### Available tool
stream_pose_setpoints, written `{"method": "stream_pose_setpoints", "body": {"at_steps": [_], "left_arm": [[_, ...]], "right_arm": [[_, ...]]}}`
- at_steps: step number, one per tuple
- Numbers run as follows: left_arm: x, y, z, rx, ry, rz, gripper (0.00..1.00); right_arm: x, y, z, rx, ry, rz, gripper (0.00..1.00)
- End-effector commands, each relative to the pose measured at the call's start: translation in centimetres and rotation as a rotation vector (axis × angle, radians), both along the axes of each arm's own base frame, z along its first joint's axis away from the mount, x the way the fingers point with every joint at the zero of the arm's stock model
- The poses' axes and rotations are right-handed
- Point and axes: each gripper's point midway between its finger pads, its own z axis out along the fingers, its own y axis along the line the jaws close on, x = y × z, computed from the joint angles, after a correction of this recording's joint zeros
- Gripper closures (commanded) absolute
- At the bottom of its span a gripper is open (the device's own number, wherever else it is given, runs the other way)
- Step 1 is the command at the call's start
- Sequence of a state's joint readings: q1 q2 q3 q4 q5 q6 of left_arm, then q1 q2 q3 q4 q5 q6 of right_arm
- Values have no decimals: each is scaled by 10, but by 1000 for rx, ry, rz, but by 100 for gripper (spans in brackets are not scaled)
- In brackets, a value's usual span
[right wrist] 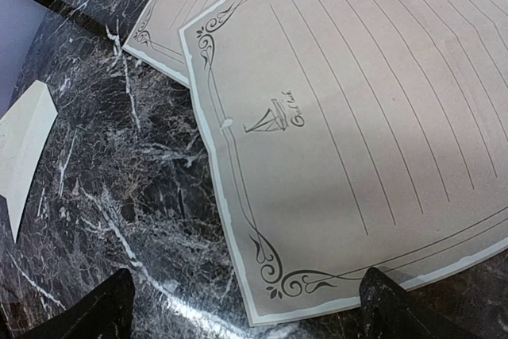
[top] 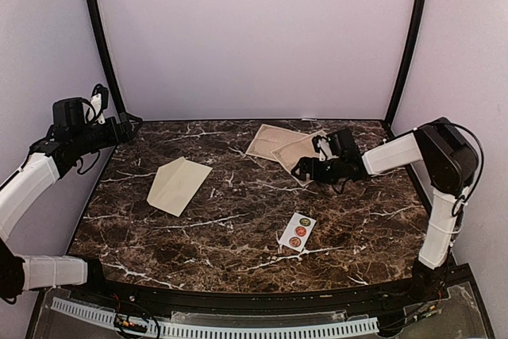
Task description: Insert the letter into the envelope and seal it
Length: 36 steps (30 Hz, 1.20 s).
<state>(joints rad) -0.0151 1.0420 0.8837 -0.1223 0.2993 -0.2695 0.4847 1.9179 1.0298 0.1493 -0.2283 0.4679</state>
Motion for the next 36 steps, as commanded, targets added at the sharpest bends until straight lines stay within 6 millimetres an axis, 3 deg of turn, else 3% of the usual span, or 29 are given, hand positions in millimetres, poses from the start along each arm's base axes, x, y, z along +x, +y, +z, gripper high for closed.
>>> {"method": "stream_pose_setpoints", "body": {"at_steps": [1, 11, 15, 19, 24, 28, 30, 32, 35, 36], "left_arm": [[-2, 0, -6, -7, 16, -6, 2], [-1, -1, -10, -14, 29, -9, 2], [-1, -2, -12, -15, 35, -10, 2], [-2, -2, -12, -15, 31, -10, 2], [-2, -13, -16, -9, 40, -20, 2], [-5, -39, -27, -50, 73, -45, 3], [-7, -60, -35, -82, 91, -64, 3], [-14, -93, -46, -119, 128, -118, 3], [-15, -127, -68, -149, 214, -146, 5], [-18, -144, -65, -155, 220, -169, 6]], "right_arm": [[-45, -10, -24, -2, 135, 1, 5], [-127, -22, -34, 6, 259, 0, 5], [-161, -19, -26, 54, 287, 9, 5], [-181, -17, -12, 62, 287, 13, 5], [-182, -19, 39, 96, 190, 1, 5], [-172, -29, 83, 99, 80, -38, 3], [-165, -33, 100, 80, 22, -46, 1], [-157, -40, 112, 55, -10, -56, 1], [-140, -53, 121, 35, -27, -76, 1], [-134, -58, 123, 39, -32, -81, 2]]}}
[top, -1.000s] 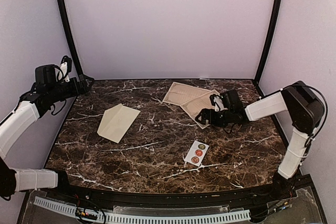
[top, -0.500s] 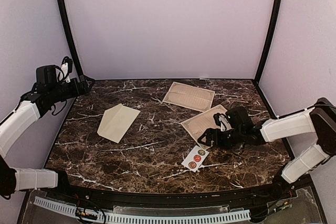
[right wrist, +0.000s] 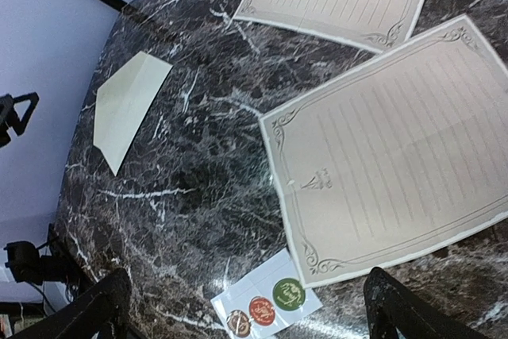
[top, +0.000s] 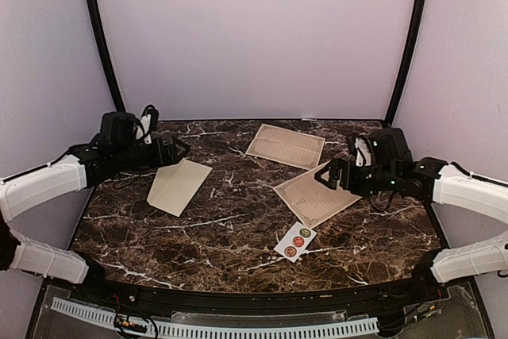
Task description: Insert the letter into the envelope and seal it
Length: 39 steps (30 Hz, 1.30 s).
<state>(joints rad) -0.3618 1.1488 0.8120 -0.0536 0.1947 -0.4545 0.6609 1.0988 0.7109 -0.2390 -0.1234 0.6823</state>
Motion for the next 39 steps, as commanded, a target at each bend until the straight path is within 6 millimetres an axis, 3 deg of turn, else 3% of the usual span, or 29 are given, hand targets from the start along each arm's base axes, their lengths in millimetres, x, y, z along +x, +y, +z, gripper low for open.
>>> {"method": "stream_pose_setpoints", "body": {"at_steps": [1, 6, 12, 16, 17, 18, 23, 28, 33, 35, 39], "left_arm": [[0, -45, -18, -51, 82, -3, 6], [-7, -108, -22, -103, 128, -82, 7], [-13, -175, -57, -166, 261, -151, 9], [-9, -208, -76, -215, 341, -192, 10], [-5, -214, -72, -231, 340, -198, 11], [-3, -217, -82, -221, 357, -194, 11], [15, -235, -88, -223, 364, -194, 11], [22, -243, -110, -201, 397, -186, 12], [26, -250, -128, -194, 429, -184, 12], [27, -252, -133, -195, 441, -185, 13], [28, -252, -143, -179, 456, -176, 13]], "right_arm": [[24, -30, 4, -72, -22, -47, 1], [58, -72, 1, -26, -35, -119, 1], [96, -116, -19, 10, -5, -195, 1], [120, -140, -35, -14, 22, -235, 1], [126, -144, -38, -25, 25, -239, 1], [132, -146, -42, -33, 30, -236, 1], [161, -149, -52, -55, 33, -205, 1], [184, -148, -64, -51, 57, -188, 1], [198, -148, -79, -66, 87, -175, 2], [203, -166, -85, -69, 102, -210, 2], [205, -174, -93, -71, 114, -216, 2]]}}
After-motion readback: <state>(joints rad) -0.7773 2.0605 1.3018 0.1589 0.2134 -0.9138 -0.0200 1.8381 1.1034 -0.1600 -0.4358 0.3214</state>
